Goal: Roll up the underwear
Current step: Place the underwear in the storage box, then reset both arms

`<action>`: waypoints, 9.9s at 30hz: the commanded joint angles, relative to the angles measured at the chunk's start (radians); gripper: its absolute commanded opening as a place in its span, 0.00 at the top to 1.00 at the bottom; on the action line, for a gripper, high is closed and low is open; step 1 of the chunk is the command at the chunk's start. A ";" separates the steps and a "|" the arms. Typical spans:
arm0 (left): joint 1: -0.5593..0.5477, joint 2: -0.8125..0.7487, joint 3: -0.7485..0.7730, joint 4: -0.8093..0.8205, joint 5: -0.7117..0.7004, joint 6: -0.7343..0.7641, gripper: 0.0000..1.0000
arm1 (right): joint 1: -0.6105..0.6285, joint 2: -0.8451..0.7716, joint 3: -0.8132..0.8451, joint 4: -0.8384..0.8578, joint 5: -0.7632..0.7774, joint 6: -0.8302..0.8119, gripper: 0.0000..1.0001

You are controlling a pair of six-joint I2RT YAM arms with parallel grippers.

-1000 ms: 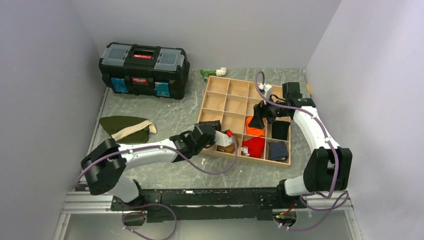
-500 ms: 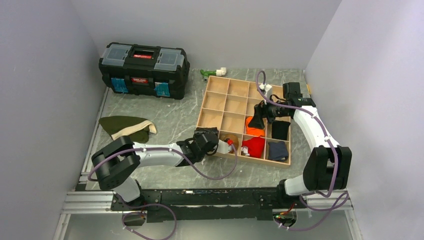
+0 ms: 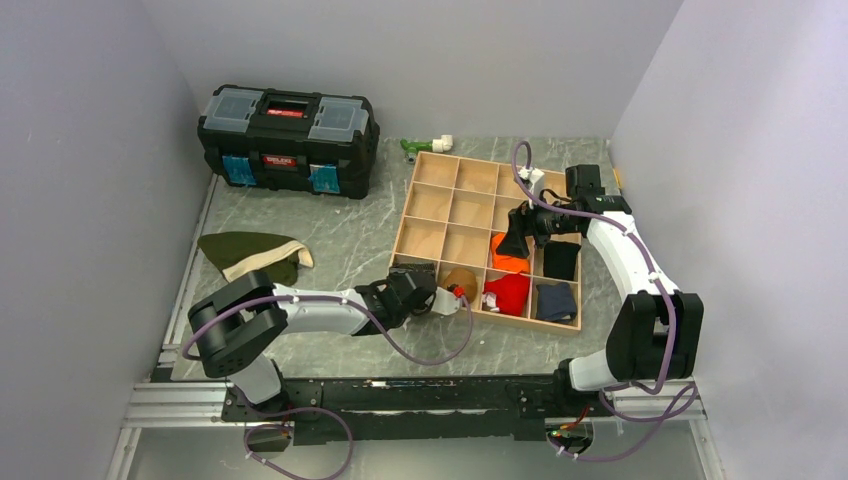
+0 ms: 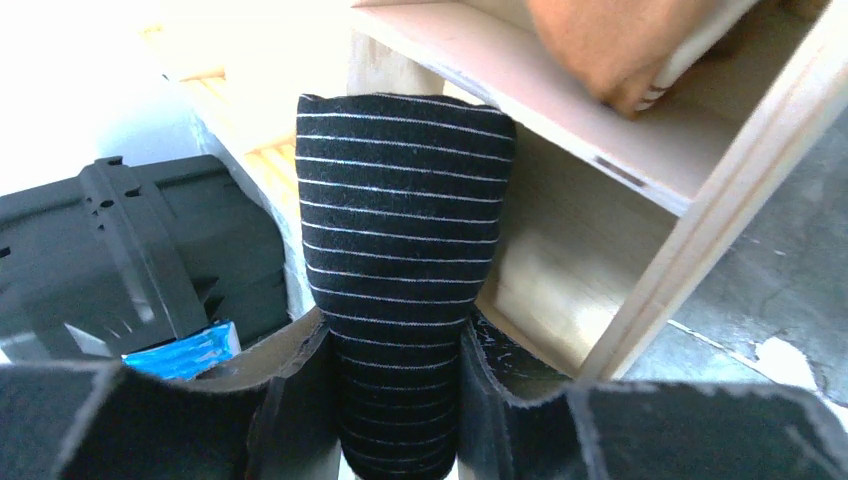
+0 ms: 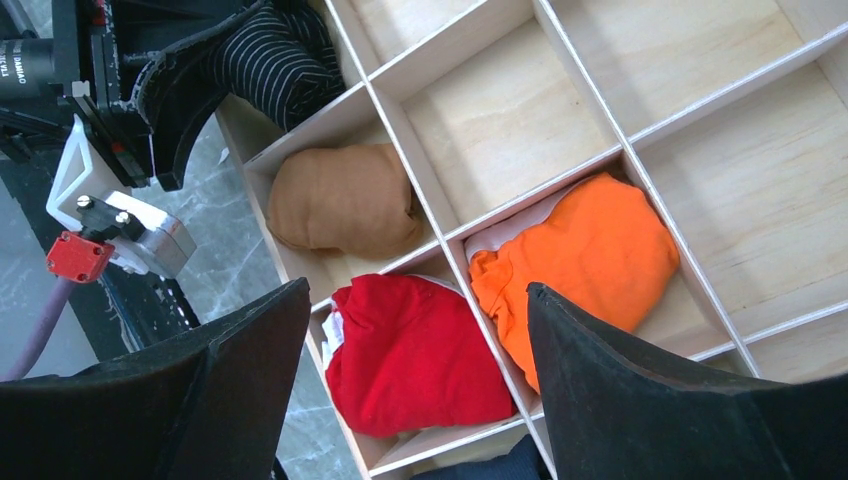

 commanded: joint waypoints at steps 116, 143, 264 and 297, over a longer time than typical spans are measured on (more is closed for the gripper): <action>0.318 0.195 0.416 -0.605 0.628 -0.726 0.38 | -0.034 0.086 0.027 -0.058 -0.052 -0.072 0.17; 0.318 0.059 0.464 -0.623 0.620 -0.694 0.29 | -0.034 0.106 0.035 -0.066 -0.055 -0.078 0.16; 1.224 -0.493 0.163 -0.229 0.769 -0.738 0.00 | -0.080 -0.346 -0.266 0.637 0.854 0.505 0.00; 1.313 -1.134 -0.128 -0.333 0.952 -0.657 0.01 | -0.080 -0.806 -0.422 0.453 0.803 0.418 0.00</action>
